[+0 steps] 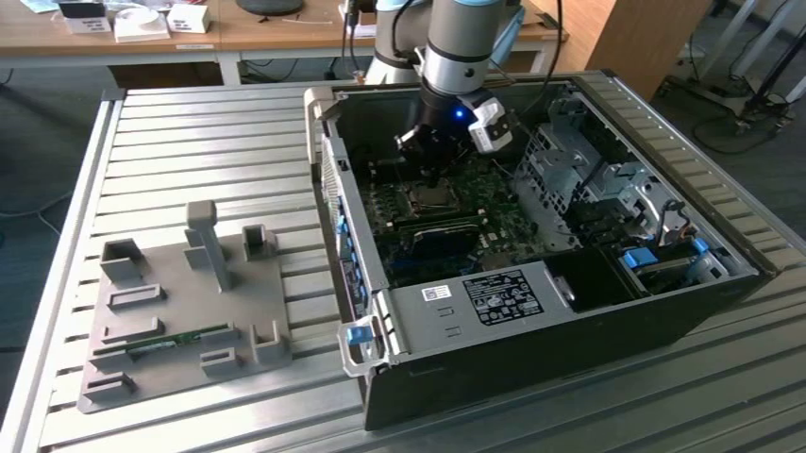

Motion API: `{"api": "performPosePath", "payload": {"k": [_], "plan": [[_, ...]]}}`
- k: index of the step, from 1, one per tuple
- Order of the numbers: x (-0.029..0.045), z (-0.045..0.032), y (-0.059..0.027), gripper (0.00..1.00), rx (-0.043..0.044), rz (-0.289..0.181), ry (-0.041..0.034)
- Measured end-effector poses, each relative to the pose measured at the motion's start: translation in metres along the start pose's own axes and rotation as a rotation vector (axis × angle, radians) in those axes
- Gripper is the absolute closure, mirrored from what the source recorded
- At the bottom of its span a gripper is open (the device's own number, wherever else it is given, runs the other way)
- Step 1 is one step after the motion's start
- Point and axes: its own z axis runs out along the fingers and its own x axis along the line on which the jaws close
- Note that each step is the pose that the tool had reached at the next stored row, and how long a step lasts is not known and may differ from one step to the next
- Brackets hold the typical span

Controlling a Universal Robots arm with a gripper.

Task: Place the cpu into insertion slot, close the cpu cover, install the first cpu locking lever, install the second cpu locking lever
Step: 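Close the cpu cover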

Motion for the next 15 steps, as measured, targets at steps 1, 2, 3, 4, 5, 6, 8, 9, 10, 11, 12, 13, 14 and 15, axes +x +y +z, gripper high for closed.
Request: {"api": "performPosePath", "payload": {"k": [1,2,3,4,5,6,8,9,10,11,12,13,14,15], "plan": [[0.0005,0.0,0.0,0.89,0.0,0.0,0.0],[0.0009,0.0,0.0,0.89,0.0,0.0,0.0],[0.0014,0.0,0.0,0.89,0.0,0.0,0.0],[0.0018,0.0,0.0,0.89,0.0,0.0,0.0],[0.0022,0.0,0.0,0.89,0.0,0.0,0.0],[0.0027,0.0,0.0,0.89,0.0,0.0,0.0],[0.0039,-0.0001,0.0,0.89,0.0,0.0,0.0],[0.0047,-0.0001,0.0,0.89,0.0,0.0,0.0],[0.0057,-0.0001,0.0,0.89,0.0,0.0,0.0],[0.0067,-0.0001,0.0,0.89,0.0,0.0,0.0],[0.0078,-0.0001,0.0,0.89,0.0,0.0,0.0],[0.0088,-0.0002,0.0,0.89,0.0,0.0,0.0],[0.0097,-0.0002,0.0,0.89,0.0,0.0,0.0],[0.0106,-0.0001,0.0,0.89,0.0,0.0,0.0]]}}
